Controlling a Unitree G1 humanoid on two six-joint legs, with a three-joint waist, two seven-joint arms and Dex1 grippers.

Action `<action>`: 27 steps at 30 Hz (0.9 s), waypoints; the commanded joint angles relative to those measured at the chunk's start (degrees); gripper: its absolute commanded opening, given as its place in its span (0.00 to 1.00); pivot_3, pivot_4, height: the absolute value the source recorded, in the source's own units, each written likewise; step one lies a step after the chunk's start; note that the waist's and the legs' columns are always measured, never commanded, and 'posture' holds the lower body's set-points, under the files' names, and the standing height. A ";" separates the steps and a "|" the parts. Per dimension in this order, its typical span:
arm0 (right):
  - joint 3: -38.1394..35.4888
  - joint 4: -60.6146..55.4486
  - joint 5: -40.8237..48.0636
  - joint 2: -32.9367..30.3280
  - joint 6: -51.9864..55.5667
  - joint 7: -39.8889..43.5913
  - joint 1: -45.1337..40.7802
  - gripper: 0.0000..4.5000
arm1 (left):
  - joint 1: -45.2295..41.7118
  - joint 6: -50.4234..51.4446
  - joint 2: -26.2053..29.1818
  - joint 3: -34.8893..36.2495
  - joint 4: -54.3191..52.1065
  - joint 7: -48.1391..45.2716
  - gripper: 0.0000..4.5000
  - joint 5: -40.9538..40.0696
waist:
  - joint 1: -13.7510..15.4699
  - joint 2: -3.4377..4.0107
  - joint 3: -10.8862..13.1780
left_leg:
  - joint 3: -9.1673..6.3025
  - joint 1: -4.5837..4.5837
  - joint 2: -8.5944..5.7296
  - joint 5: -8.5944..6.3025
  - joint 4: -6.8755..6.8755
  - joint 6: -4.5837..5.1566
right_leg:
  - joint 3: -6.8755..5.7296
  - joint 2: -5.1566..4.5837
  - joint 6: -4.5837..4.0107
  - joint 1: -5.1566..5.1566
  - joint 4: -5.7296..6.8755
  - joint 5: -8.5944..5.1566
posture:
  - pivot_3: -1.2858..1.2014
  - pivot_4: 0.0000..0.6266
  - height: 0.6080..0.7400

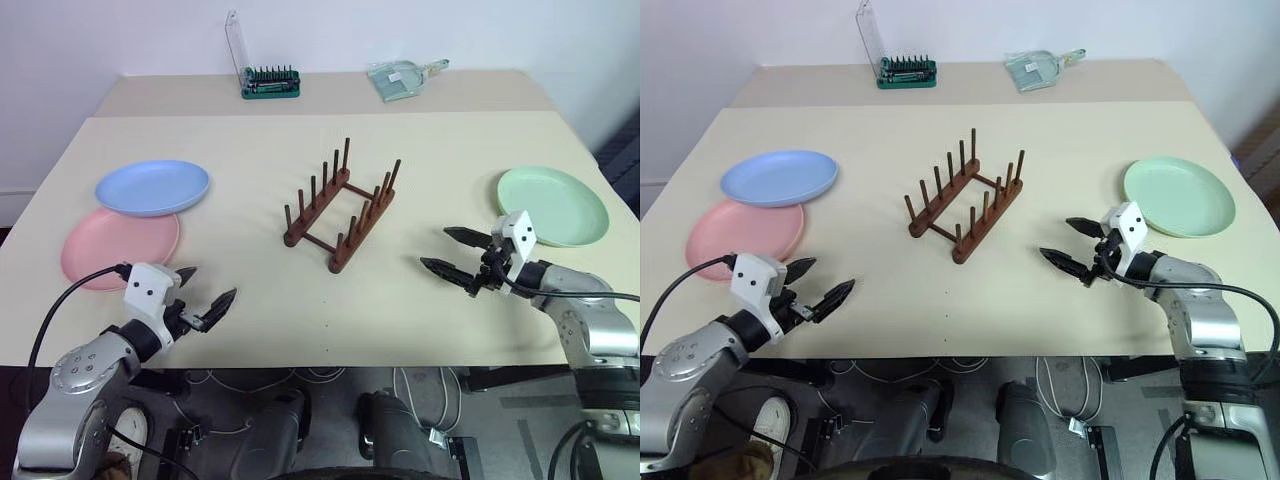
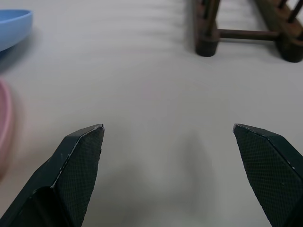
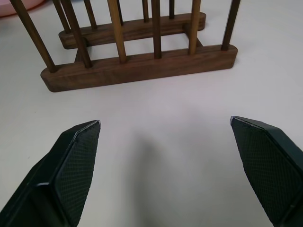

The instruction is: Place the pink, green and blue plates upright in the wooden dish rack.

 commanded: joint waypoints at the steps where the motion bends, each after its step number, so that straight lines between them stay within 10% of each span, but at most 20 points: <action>1: -1.49 -2.52 1.16 -0.57 0.05 -0.10 -0.10 1.00 | -0.09 -0.05 1.01 1.90 -2.09 -0.56 1.00 -1.09 | 0.00 0.00 0.00 | 0.02 0.00 0.01 0.00 0.00 0.00 | 0.01 0.00 0.00 -0.01 0.00 0.00 | 0.52 0.24 1.00; 15: -0.41 -5.08 0.23 0.25 0.01 -1.10 1.44 1.00 | -1.40 0.80 0.32 -6.32 -3.37 -0.65 1.00 0.17 | 0.18 -0.01 0.00 | 0.09 -0.05 0.00 0.00 0.00 0.01 | 0.06 -0.01 -0.02 -0.04 -0.06 0.02 | 0.52 0.24 1.00; 27: -3.36 -18.78 3.16 0.74 5.01 -6.41 10.25 1.00 | -21.01 -0.77 -9.95 -31.03 13.58 1.59 1.00 13.39 | 0.28 -0.02 -0.02 | 0.13 -0.06 -0.01 0.01 0.07 0.03 | 0.07 0.00 0.15 -0.03 -0.05 0.16 | 0.52 0.24 1.00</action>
